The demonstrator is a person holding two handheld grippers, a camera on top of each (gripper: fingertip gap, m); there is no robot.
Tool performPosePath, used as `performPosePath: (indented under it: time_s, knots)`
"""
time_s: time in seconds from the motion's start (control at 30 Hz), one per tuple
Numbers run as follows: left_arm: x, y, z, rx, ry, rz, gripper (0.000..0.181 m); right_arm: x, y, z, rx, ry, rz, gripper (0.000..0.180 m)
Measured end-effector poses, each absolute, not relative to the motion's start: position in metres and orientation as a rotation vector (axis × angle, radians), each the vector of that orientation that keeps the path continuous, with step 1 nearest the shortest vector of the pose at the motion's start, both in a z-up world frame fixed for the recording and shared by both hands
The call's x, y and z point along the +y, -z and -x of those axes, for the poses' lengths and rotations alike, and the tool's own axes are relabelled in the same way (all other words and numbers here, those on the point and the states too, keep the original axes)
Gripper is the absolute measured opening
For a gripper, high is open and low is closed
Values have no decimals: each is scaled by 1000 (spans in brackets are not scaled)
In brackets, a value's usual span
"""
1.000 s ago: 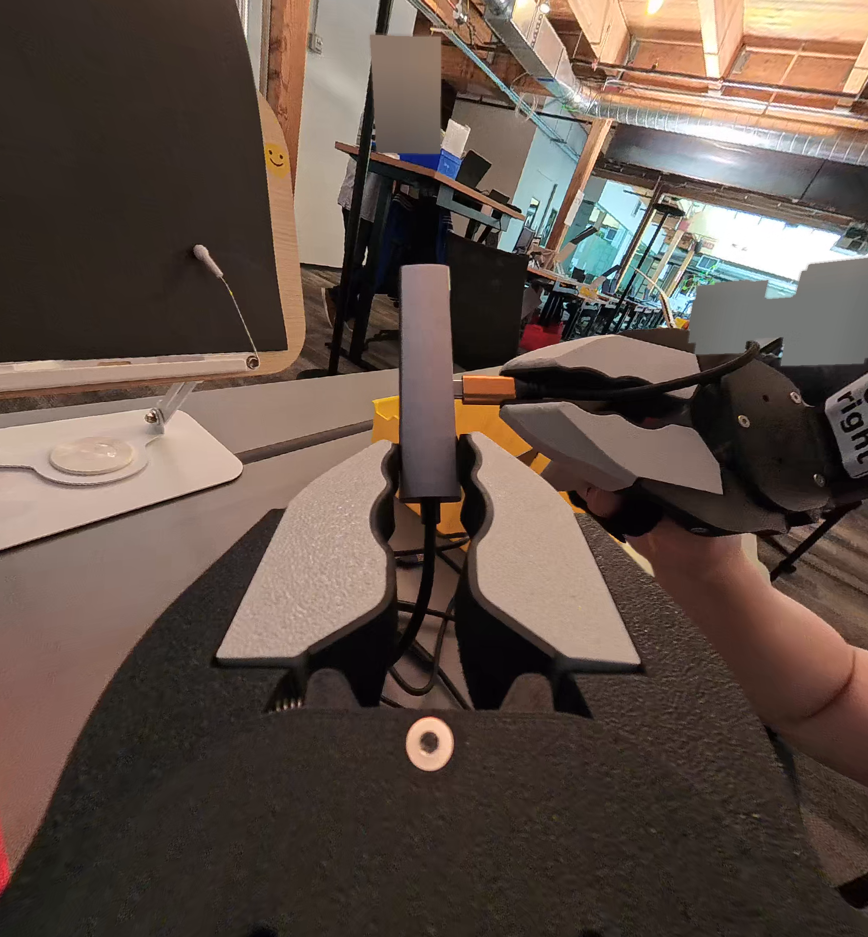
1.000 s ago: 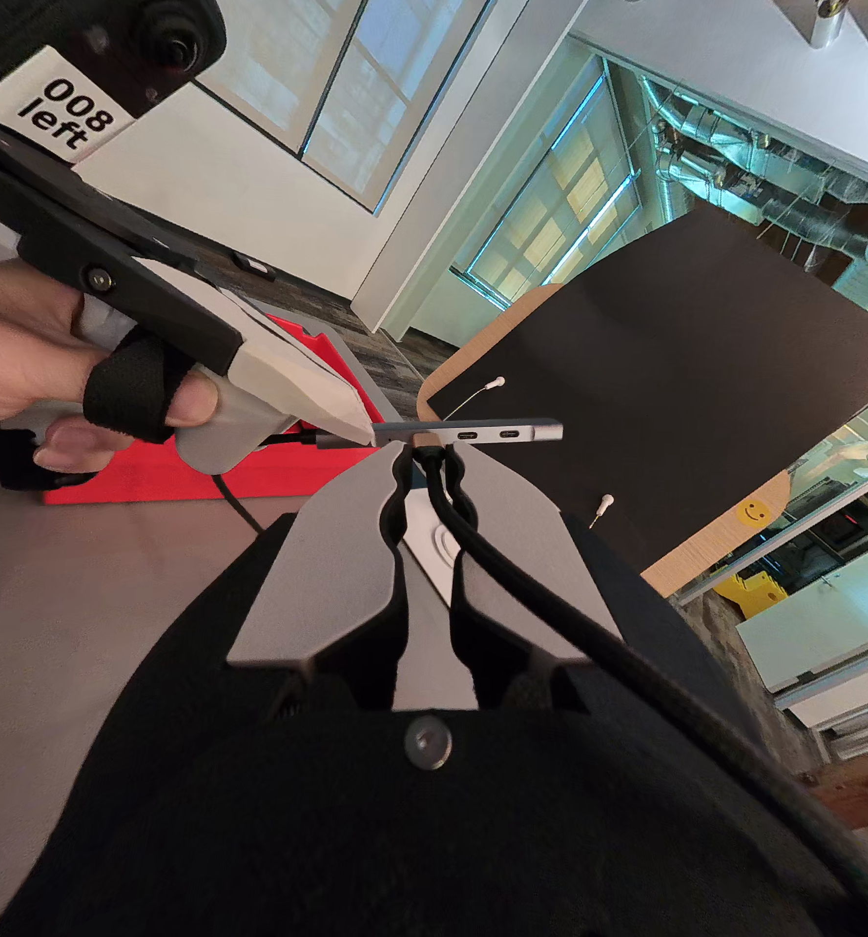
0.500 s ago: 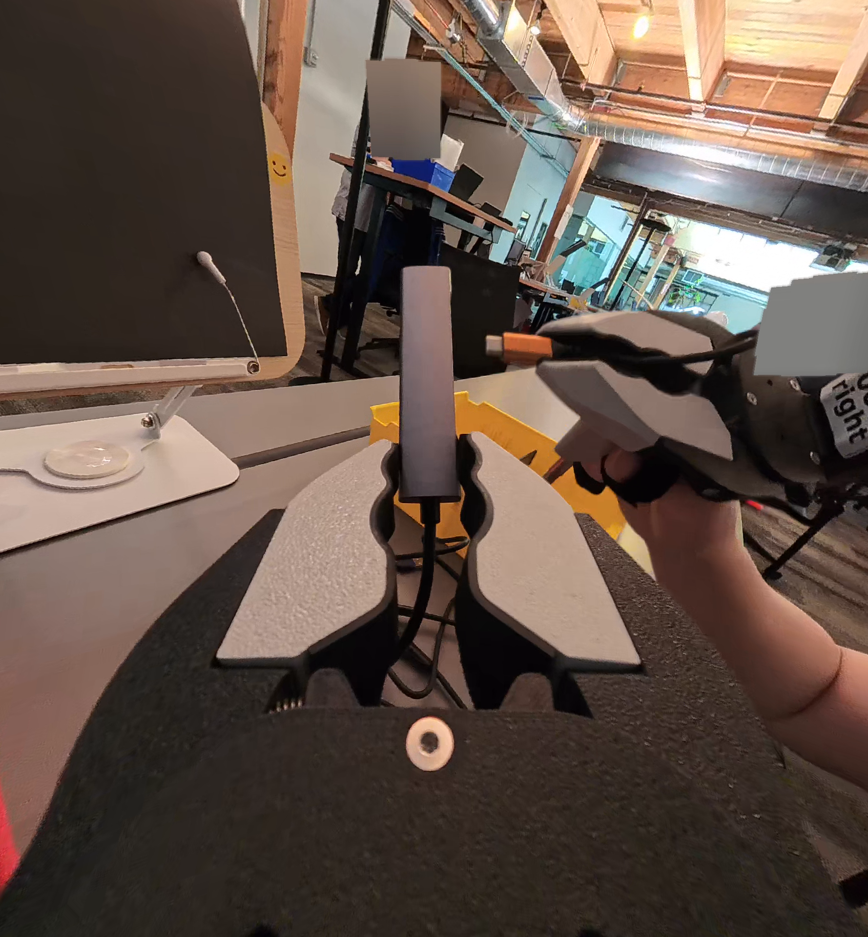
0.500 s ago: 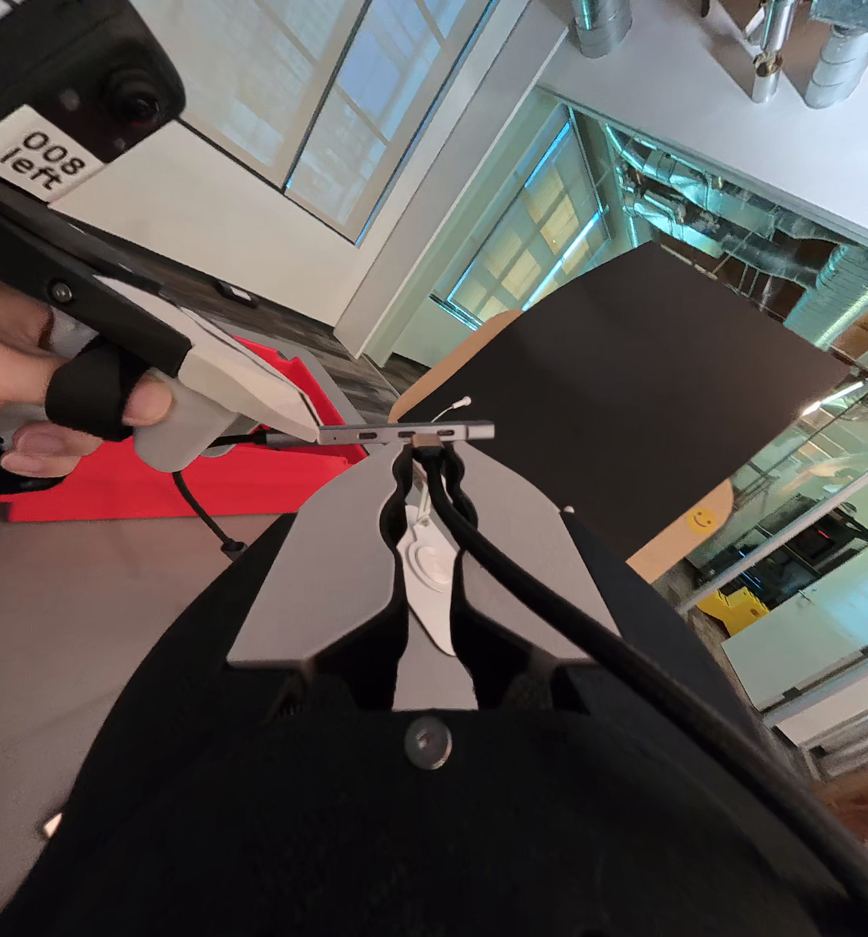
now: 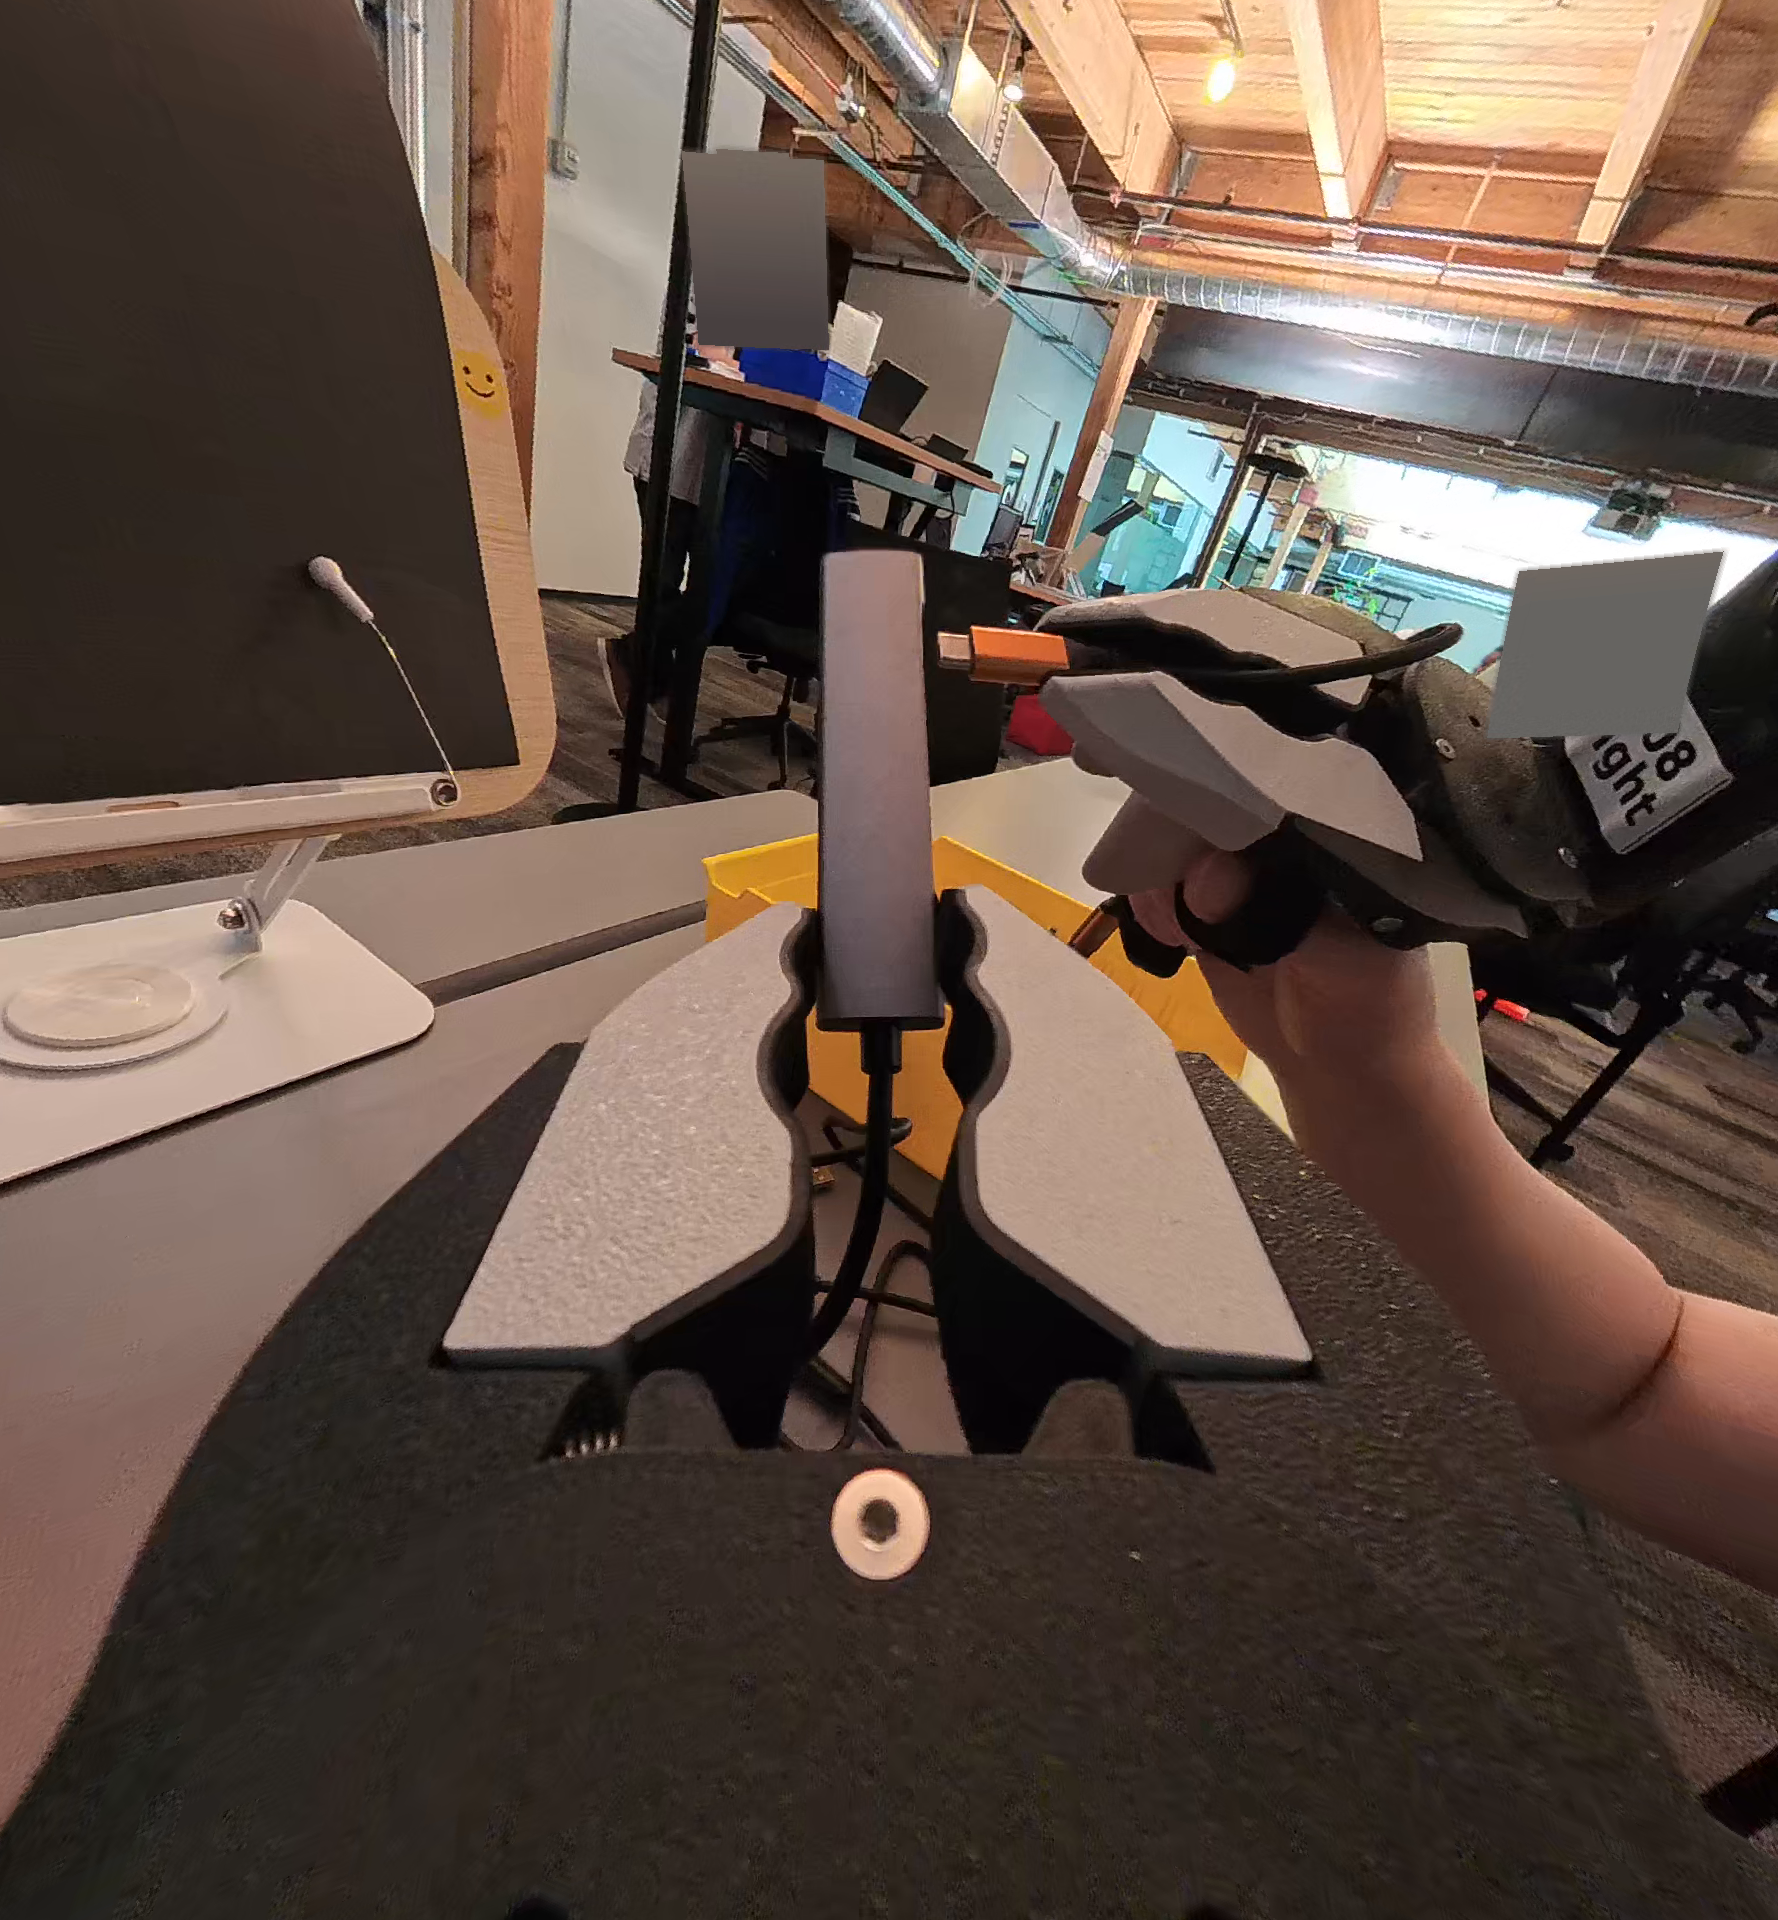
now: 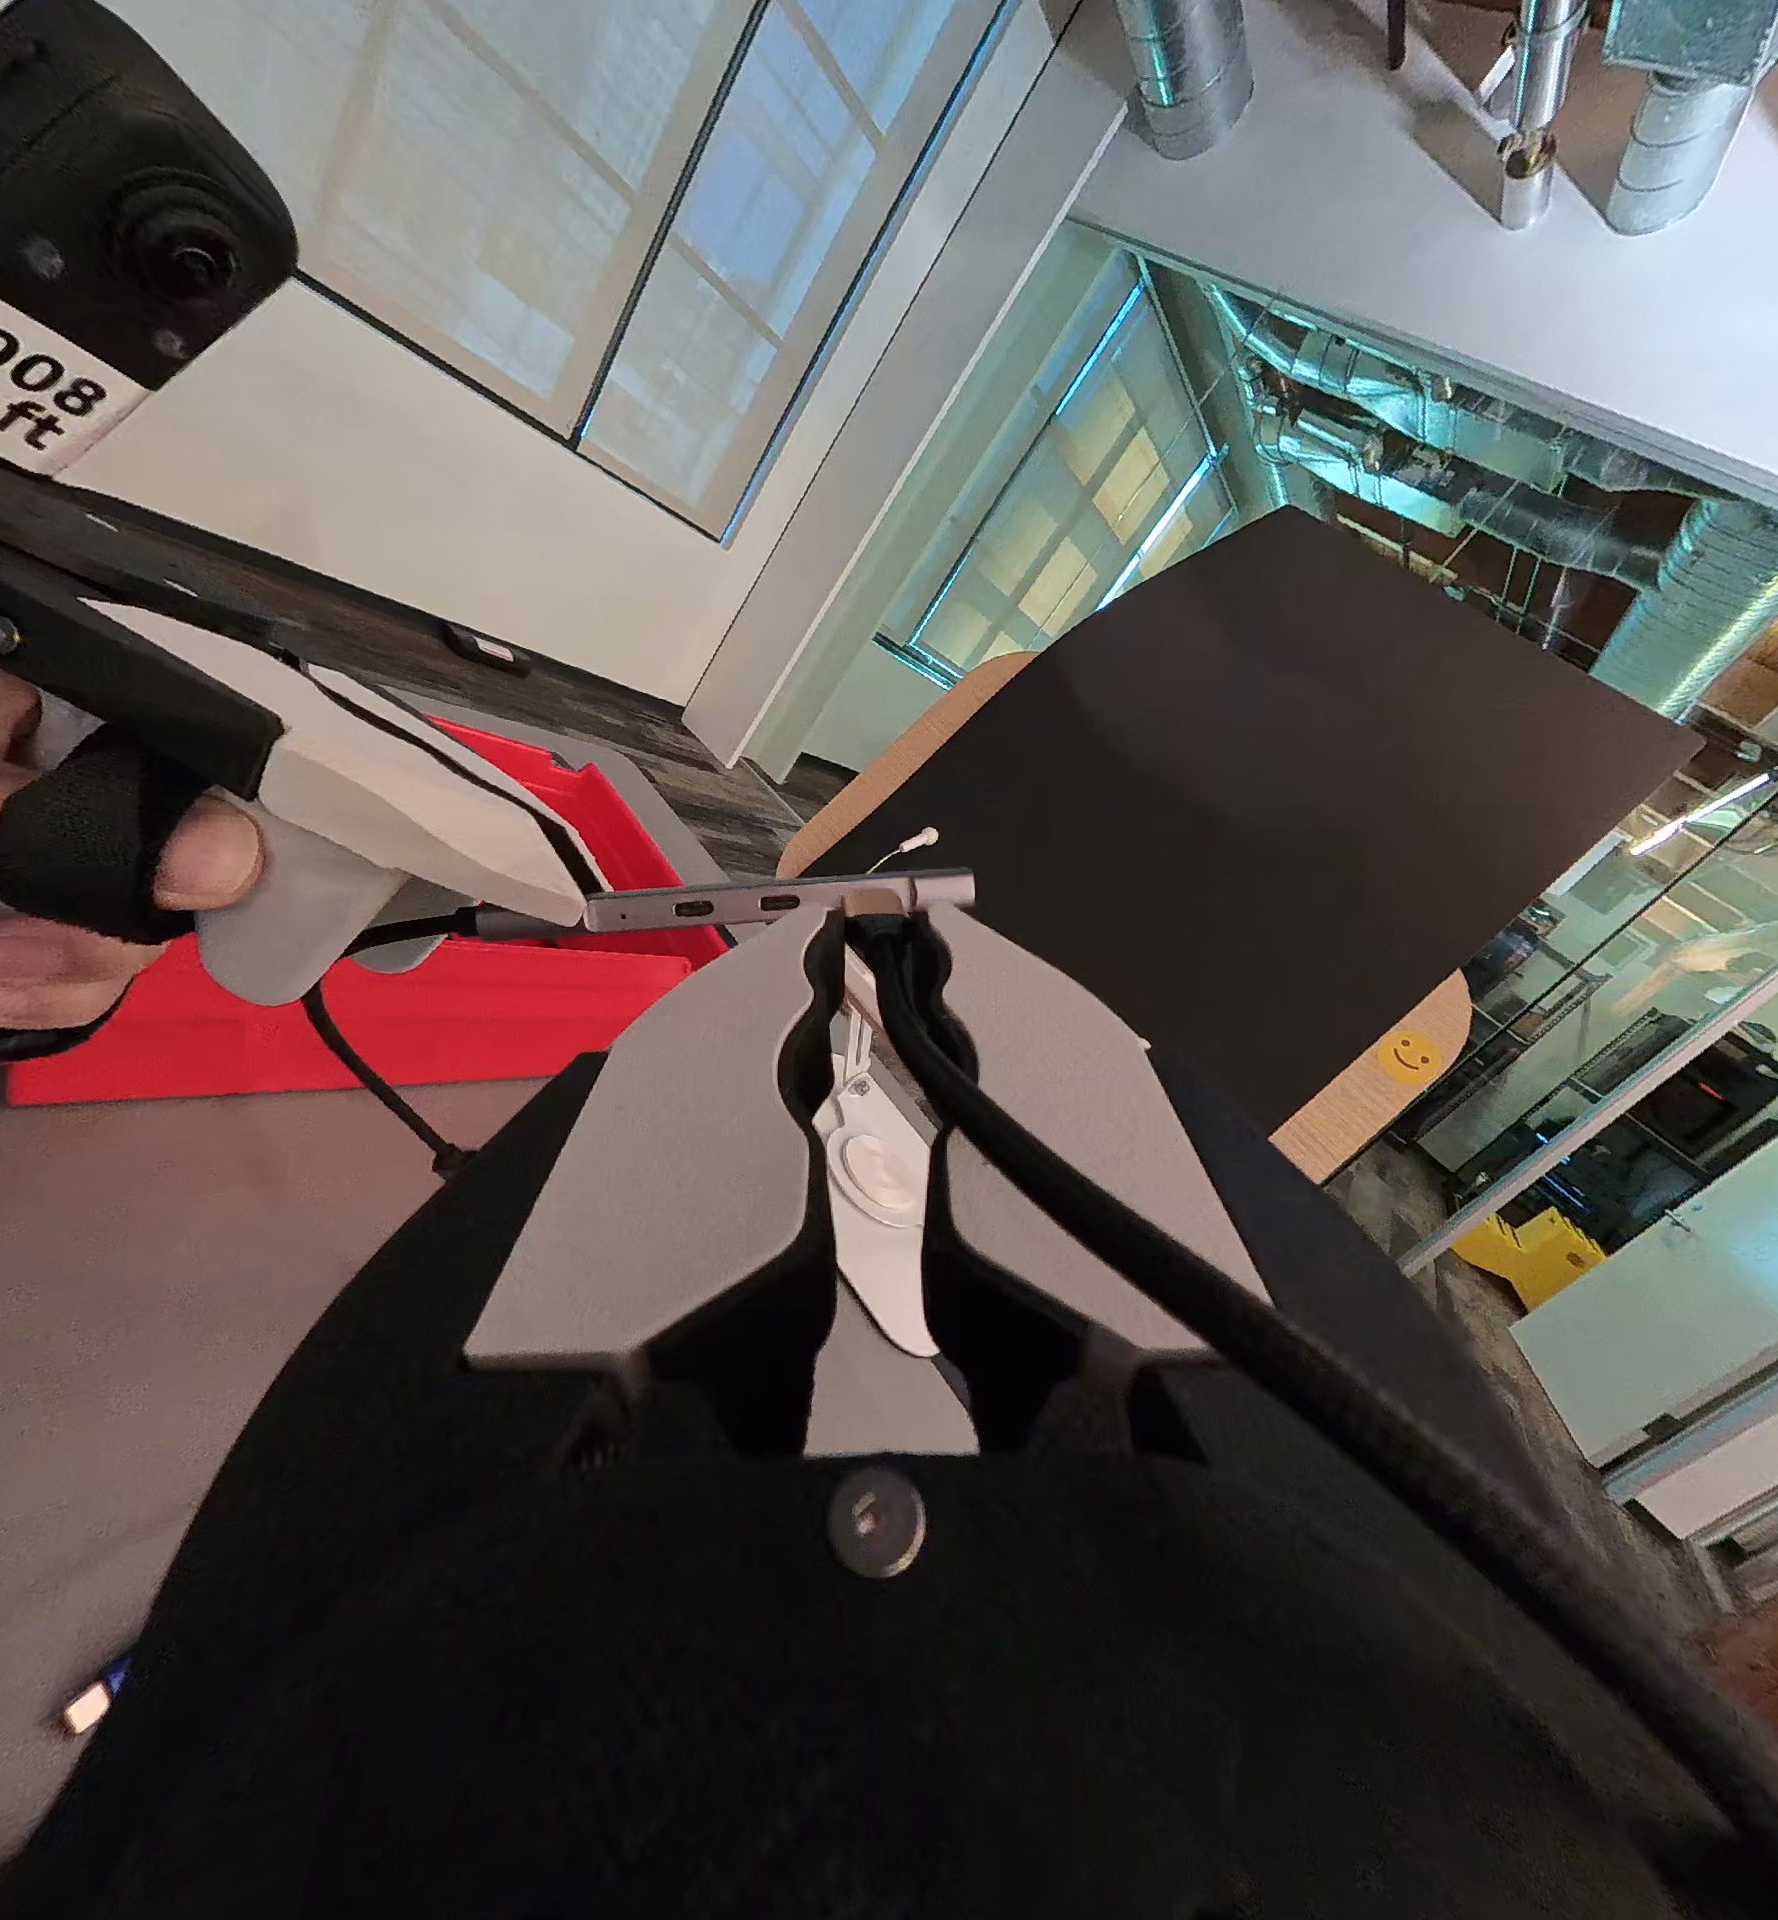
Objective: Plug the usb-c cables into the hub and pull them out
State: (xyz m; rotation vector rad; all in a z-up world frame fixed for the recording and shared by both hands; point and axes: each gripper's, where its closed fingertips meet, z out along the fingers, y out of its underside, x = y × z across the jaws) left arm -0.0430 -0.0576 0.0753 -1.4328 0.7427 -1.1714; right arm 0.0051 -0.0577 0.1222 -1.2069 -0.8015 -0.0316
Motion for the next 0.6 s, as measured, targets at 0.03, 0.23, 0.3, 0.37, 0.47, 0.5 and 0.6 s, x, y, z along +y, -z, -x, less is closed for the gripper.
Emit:
performPosePath:
  time_s: [0.03, 0.23, 0.3, 0.37, 0.47, 0.5, 0.6]
  knots:
    - [-58, -75, 43, 743, 1177, 1430, 21, -57, -122, -5, -802, 31, 1209, 13]
    - [-59, -77, 43, 753, 1179, 1411, 21, -58, -123, -5, -801, 20, 1207, 13]
    - [-60, -77, 42, 761, 1176, 1409, 21, -58, -122, -5, -805, 16, 1215, 13]
    - [-60, -76, 41, 769, 1171, 1408, 21, -58, -122, -5, -806, 17, 1207, 13]
    - [-61, -77, 42, 787, 1141, 1393, 21, -59, -122, -5, -827, 39, 1210, 13]
    - [-62, -78, 42, 800, 1129, 1382, 21, -60, -123, -4, -838, 45, 1198, 13]
    - [-65, -82, 44, 827, 1088, 1349, 21, -63, -126, -4, -851, 56, 1167, 13]
